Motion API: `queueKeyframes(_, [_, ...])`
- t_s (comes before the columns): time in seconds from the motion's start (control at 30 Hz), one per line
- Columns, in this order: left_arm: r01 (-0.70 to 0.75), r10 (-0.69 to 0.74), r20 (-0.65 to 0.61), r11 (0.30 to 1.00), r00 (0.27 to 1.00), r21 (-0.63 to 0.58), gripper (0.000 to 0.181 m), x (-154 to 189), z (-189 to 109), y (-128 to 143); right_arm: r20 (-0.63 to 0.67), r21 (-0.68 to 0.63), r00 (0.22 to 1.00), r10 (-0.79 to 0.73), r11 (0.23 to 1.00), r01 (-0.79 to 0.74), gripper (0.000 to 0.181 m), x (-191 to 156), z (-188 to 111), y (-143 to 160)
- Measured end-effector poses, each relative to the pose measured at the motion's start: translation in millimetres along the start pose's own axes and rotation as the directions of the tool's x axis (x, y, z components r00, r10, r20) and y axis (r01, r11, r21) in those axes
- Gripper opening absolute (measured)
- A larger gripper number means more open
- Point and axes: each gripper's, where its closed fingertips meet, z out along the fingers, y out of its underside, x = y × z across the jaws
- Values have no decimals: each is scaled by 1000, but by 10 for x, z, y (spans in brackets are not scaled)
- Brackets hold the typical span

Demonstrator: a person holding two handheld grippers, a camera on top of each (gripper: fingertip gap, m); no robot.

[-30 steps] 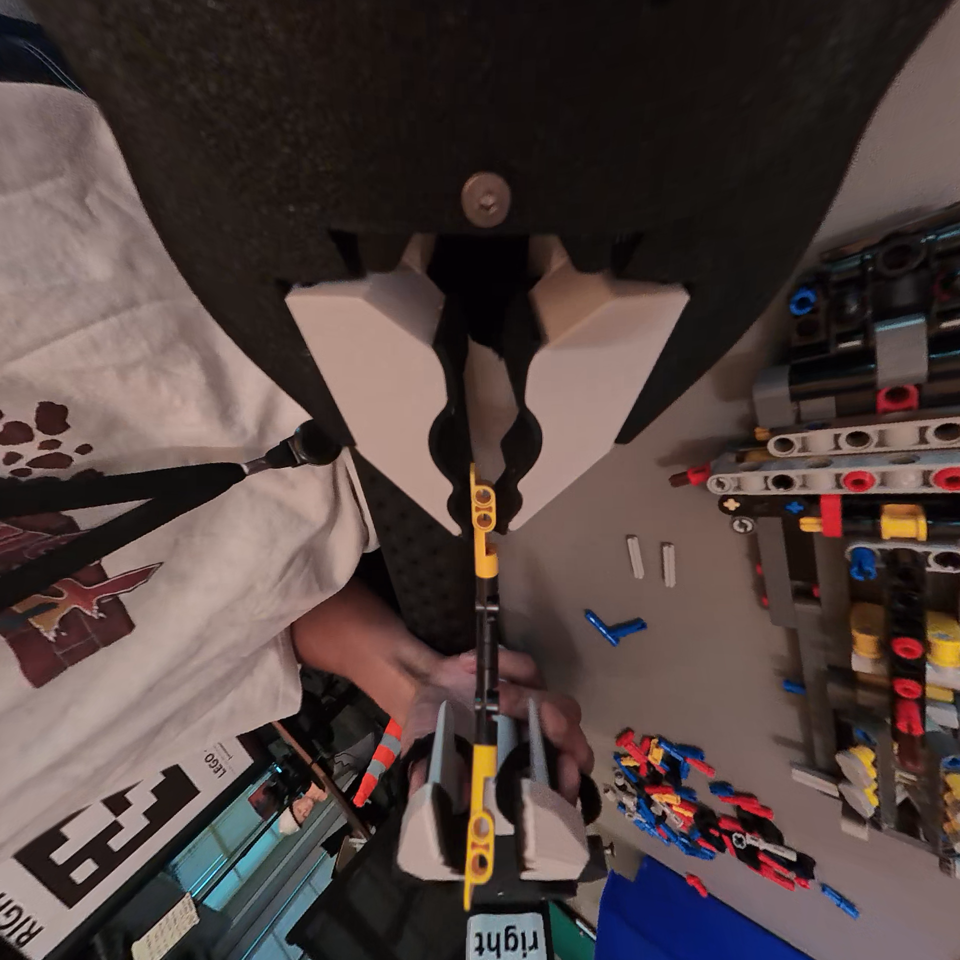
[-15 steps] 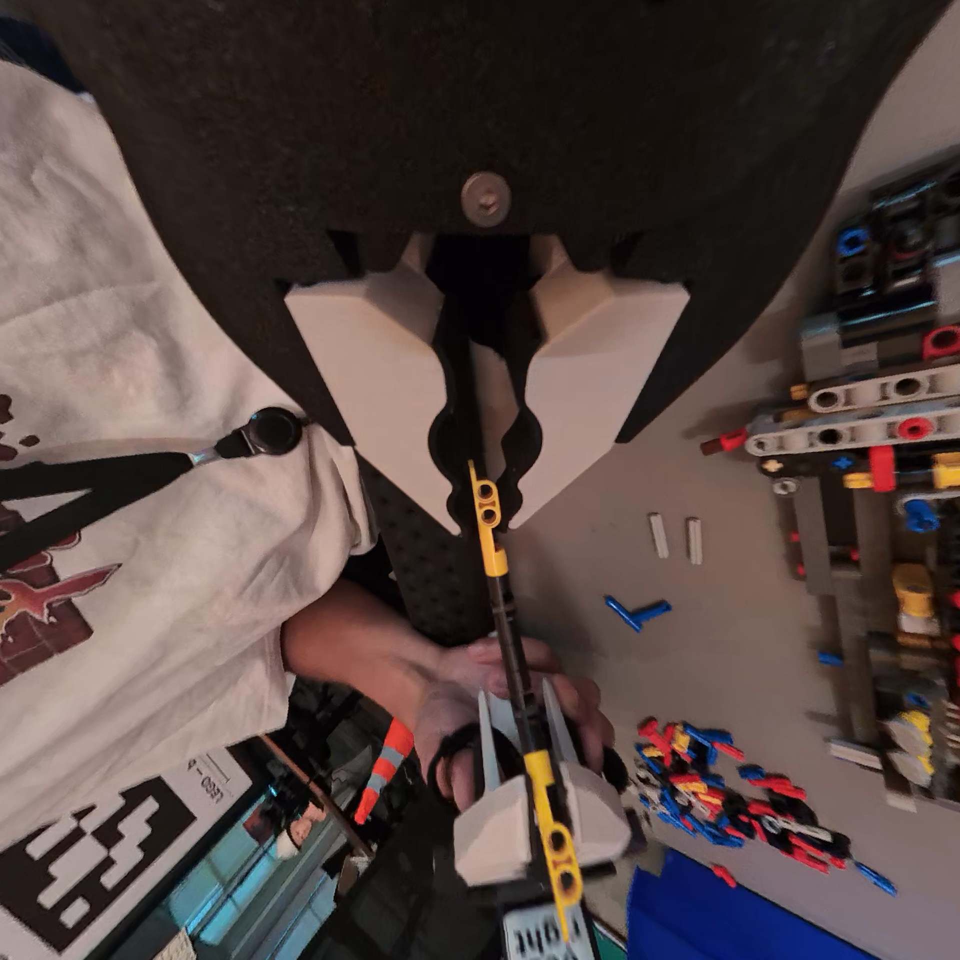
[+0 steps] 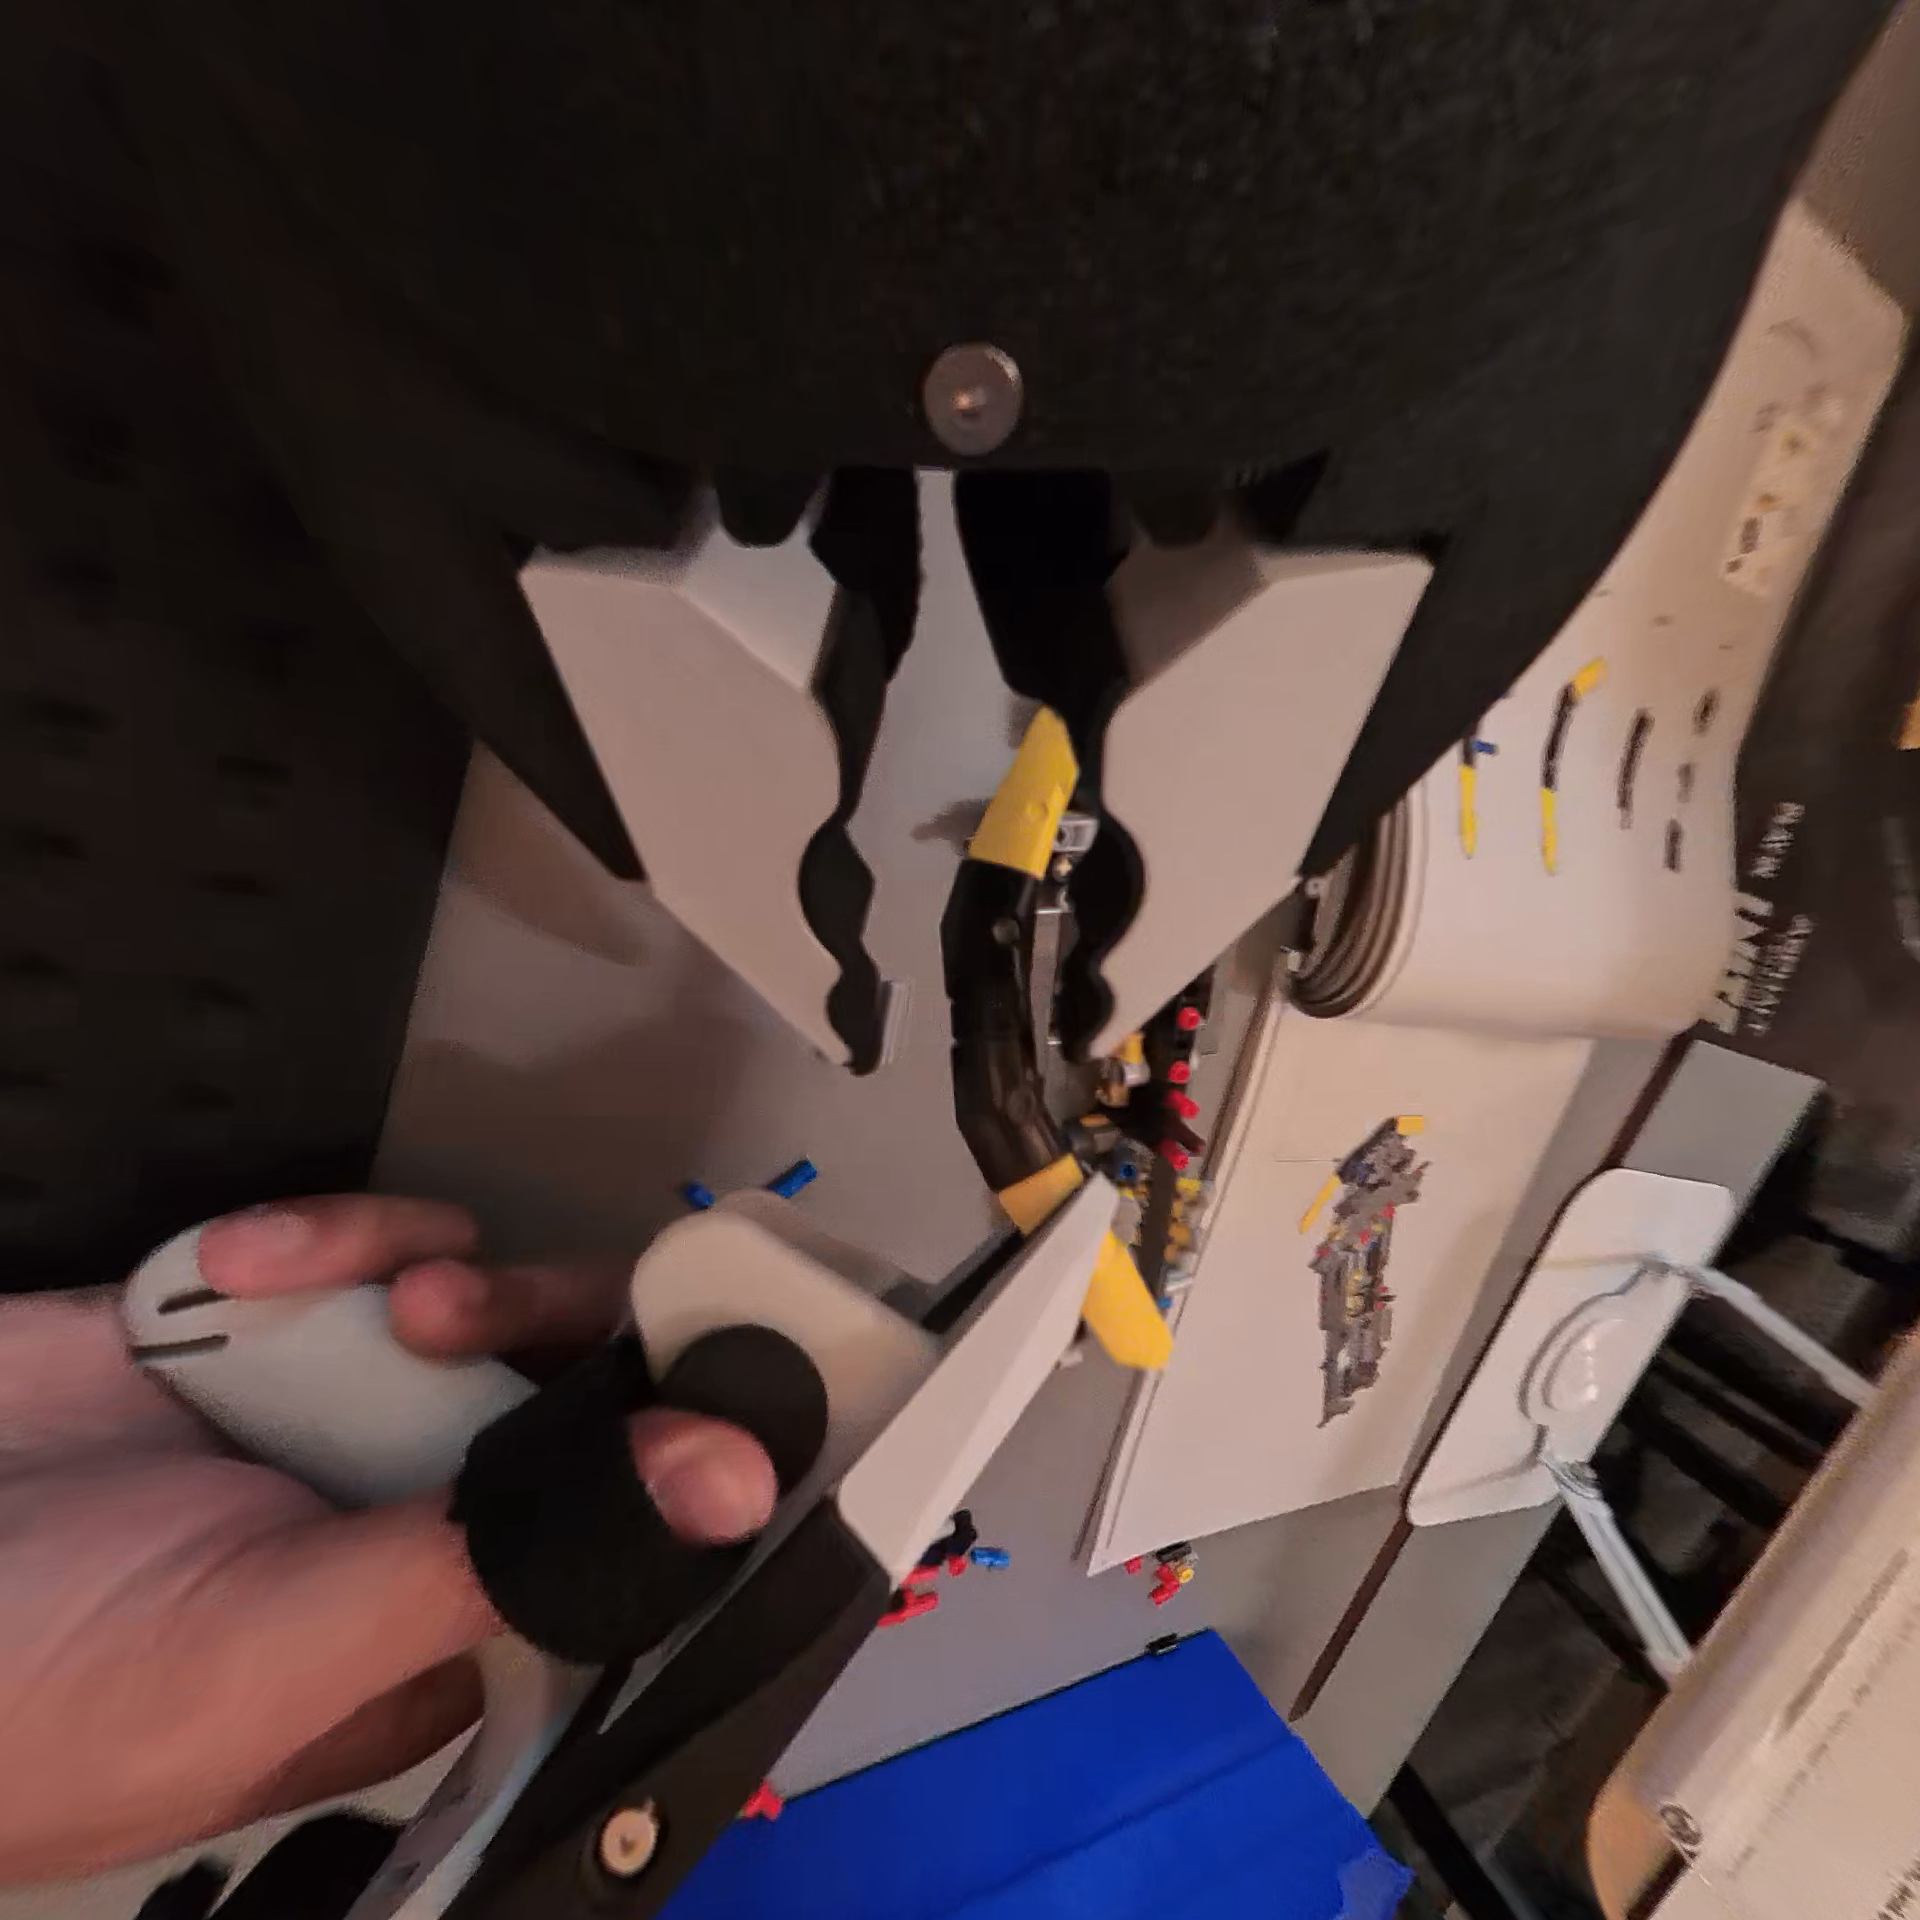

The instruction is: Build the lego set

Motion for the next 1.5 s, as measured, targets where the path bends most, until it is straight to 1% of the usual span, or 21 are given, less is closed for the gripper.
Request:
queueKeyframes(0.03, [-26, 27, 33, 999, 999, -22, 24, -2, 5, -10, -16, -2, 1000, -20, 1000, 20, 6, -22, 4, 16])
queueKeyframes(0.13, [-58, 65, 70, 993, 995, -104, 23, 8, 20, 45, -4, 5, 1000, -15, 1000, 15, 6, -96, -13, 43])
queueKeyframes(0.17, [-60, 69, 74, 991, 995, -124, 16, 14, 22, 65, 1, -4, 1000, -6, 1000, 6, 6, -102, -13, 71])
queueKeyframes(0.27, [-87, 104, 100, 983, 990, -161, 14, 2, 0, 93, -5, -8, 999, -32, 999, 32, 6, -119, -35, 99])
queueKeyframes(0.37, [-129, 145, 81, 975, 986, -181, 14, 47, -55, 113, 15, -46, 996, -86, 995, 86, 6, -174, -47, 162])
queueKeyframes(0.4, [-141, 154, 59, 973, 986, -183, 14, 77, -77, 136, 38, -64, 994, -104, 992, 107, 7, -203, -52, 189])
queueKeyframes(0.47, [-145, 146, -10, 972, 989, -183, 14, 170, -125, 215, 85, -54, 988, -131, 989, 136, 17, -249, -92, 149])
queueKeyframes(0.5, [-146, 140, -48, 972, 989, -183, 14, 213, -151, 268, 91, -44, 983, -161, 985, 165, 21, -235, -122, 104])
queueKeyframes(0.57, [-179, 157, -136, 968, 978, -173, 14, 310, -211, 381, 78, -39, 965, -249, 967, 252, 23, -169, -185, 21])
queueKeyframes(0.6, [-198, 171, -159, 964, 972, -177, 14, 323, -239, 441, 75, -35, 955, -285, 957, 289, 23, -149, -210, -17])
queueKeyframes(0.67, [-260, 214, -238, 949, 947, -179, 14, 401, -305, 556, 77, -29, 944, -321, 946, 324, 24, -141, -238, -77])
queueKeyframes(0.73, [-318, 251, -330, 933, 910, -169, 14, 509, -365, 628, 50, -35, 934, -353, 934, 355, 25, -105, -237, -94])
queueKeyframes(0.8, [-337, 243, -400, 923, 884, -185, 14, 576, -382, 682, 47, -41, 932, -360, 931, 362, 24, -97, -216, -72])
queueKeyframes(0.87, [-346, 235, -426, 916, 873, -204, 15, 572, -344, 706, 55, -54, 937, -344, 936, 347, 24, -91, -204, -50])
queueKeyframes(0.97, [-376, 231, -490, 900, 841, -221, 14, 612, -286, 770, 50, -38, 943, -330, 943, 332, 23, -77, -220, -78])
queueKeyframes(1.27, [-410, 258, -595, 902, 761, -134, 15, 667, -206, 704, 99, -20, 962, -255, 966, 258, 24, -92, -240, -104])
queueKeyframes(1.37, [-386, 237, -607, 914, 758, -125, 15, 662, -192, 697, 105, -17, 962, -252, 967, 255, 23, -98, -242, -108])
queueKeyframes(1.5, [-328, 214, -602, 941, 769, -83, 15, 683, -164, 665, 119, -19, 966, -229, 972, 232, 24, -93, -239, -113])
